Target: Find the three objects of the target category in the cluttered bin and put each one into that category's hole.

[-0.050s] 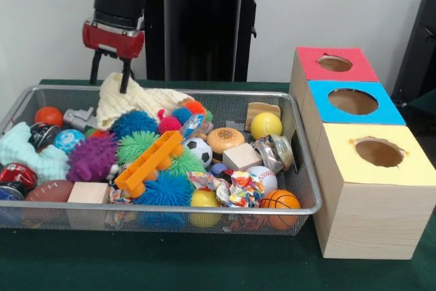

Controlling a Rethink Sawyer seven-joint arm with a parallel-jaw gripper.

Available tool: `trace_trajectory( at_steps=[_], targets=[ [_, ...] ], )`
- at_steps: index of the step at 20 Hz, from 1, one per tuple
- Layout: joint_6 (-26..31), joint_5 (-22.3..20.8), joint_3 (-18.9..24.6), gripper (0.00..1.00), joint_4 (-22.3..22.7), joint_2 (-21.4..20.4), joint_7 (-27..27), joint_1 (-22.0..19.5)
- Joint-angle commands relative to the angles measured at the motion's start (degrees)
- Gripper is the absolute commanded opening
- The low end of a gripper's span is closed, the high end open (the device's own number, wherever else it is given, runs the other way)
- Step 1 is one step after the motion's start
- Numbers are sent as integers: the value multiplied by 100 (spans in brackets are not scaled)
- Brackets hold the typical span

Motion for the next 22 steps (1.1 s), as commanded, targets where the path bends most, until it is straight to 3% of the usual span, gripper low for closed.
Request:
trace_trajectory(
  at_steps=[1, 5, 10, 15, 16, 20, 22],
  targets=[
    [-900, -237, -267, 100, 447, 438, 760, 363],
    [-1192, 112, -426, 100, 558, 786, 995, 629],
    [-1331, 605, -346, 100, 752, 935, 1363, 816],
    [-1536, 702, -337, 100, 719, 1053, 1289, 830],
    [-1517, 692, -340, 100, 760, 1019, 1275, 831],
    [-448, 567, -91, 100, 1018, 0, 1064, 622],
    [-107, 641, -2, 100, 964, -214, 997, 531]
  ],
)
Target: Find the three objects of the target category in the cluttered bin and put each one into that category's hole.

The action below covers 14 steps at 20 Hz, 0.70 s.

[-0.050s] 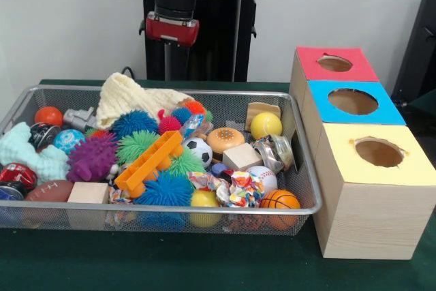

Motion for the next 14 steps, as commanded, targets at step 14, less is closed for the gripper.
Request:
trace_trajectory(
  at_steps=[14],
  targets=[
    [2778, 1316, 755, 100, -1062, -1390, 647, -12]
  ],
)
